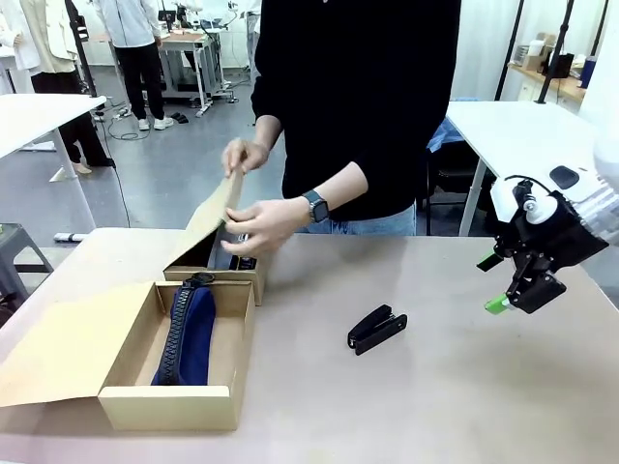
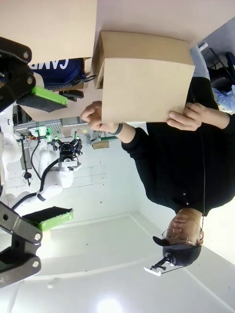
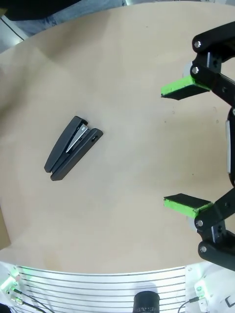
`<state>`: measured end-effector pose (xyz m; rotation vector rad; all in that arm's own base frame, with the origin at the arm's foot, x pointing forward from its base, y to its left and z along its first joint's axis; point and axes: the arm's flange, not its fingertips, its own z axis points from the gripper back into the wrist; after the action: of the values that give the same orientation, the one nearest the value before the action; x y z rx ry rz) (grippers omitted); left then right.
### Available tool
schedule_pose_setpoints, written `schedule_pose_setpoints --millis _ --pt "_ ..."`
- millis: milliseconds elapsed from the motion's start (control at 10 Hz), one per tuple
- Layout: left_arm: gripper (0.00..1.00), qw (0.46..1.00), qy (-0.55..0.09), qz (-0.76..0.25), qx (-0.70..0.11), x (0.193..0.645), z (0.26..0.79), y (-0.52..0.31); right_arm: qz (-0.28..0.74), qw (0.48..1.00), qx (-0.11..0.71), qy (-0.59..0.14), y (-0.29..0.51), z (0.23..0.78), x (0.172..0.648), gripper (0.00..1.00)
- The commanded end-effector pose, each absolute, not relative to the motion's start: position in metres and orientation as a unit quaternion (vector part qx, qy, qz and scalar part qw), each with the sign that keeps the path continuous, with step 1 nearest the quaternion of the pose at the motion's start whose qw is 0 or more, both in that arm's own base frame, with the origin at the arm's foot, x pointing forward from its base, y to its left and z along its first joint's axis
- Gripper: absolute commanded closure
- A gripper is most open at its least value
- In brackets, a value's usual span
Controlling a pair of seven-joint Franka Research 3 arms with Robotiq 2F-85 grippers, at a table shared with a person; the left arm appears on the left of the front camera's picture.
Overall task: Place items inside the box.
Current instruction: Pick up a Pencil pouch or Stapler and place it inside the Mailer Box closest to the robot.
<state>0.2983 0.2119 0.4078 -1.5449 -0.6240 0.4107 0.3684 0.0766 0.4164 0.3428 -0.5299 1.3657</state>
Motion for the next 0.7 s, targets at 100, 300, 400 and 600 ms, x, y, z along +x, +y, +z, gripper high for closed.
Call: schedule_pose_setpoints --millis 100,300,400,600 --pt "0.0 0.651 -0.283 0.172 -0.683 0.296 0.407 0.21 0.62 0.724 0.163 -0.255 0.079 0.389 0.328 0.0" --pt "0.0 0.651 -0.283 0.172 -0.683 0.296 0.407 0.21 0.627 0.722 0.159 -0.247 0.085 0.389 0.33 0.0" --pt "0.0 0.651 -0.283 0.172 -0.683 0.296 0.407 0.21 0.633 0.718 0.156 -0.244 0.09 0.391 0.331 0.0" --pt "0.0 0.651 -0.283 0.172 -0.683 0.296 0.407 0.21 0.658 0.703 0.144 -0.229 0.108 0.394 0.339 0.0"
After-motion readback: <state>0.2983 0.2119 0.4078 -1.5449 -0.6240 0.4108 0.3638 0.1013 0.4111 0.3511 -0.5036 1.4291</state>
